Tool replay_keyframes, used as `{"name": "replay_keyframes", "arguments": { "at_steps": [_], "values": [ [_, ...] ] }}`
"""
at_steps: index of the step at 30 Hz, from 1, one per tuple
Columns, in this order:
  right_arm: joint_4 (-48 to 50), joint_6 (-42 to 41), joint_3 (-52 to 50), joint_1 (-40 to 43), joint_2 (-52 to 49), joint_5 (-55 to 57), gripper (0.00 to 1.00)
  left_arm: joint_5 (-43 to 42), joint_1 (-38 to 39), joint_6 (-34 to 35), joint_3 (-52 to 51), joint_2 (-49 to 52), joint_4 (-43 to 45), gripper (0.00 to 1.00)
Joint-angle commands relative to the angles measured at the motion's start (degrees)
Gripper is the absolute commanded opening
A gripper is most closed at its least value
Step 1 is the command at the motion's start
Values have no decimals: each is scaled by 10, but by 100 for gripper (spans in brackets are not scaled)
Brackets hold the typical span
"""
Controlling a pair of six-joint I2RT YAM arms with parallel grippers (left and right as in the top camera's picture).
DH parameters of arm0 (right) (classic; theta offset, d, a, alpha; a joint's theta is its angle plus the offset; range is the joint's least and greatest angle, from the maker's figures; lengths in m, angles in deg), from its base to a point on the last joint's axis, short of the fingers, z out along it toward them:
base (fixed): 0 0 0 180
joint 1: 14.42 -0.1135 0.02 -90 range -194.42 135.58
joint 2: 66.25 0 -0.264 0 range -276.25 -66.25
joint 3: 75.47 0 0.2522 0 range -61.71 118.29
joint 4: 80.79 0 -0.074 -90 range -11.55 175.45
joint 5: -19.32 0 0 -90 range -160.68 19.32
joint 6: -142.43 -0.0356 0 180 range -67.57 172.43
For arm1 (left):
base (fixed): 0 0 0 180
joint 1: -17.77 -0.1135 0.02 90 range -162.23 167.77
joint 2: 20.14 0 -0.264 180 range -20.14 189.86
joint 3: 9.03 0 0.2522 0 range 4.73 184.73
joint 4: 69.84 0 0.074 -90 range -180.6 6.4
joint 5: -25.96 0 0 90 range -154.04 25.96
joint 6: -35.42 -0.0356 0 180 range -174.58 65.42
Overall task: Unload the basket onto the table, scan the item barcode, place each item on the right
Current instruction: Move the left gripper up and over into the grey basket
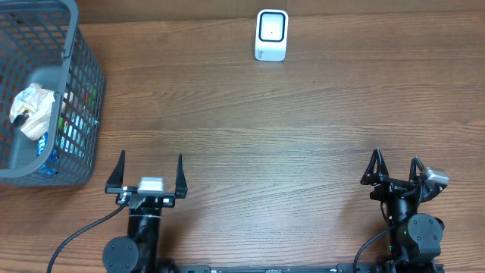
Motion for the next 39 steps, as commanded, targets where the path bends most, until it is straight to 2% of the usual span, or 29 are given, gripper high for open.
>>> {"name": "replay_keyframes", "arguments": {
  "at_steps": [1,5,11,22,26,30,33,37,39],
  "values": [
    [3,2,0,-4,5,8,100,7,-3,-3,67,11,-29,100],
    [3,2,0,-4,5,8,100,-9,-3,-2,152,70,-83,100],
    [3,2,0,-4,5,8,100,-61,-3,14,308,211,-155,100],
    [3,2,0,-4,5,8,100,-150,-3,28,652,515,-427,100],
    [3,2,0,-4,5,8,100,-204,-3,30,688,570,-453,100],
    [3,2,0,-4,5,8,100,-263,-3,63,688,610,-505,100],
    [3,2,0,-4,5,8,100,-280,-3,63,688,642,-511,100],
    [3,2,0,-4,5,8,100,-306,-3,113,688,693,-517,100],
    [3,2,0,-4,5,8,100,-321,-3,114,688,718,-507,100]
  ]
}}
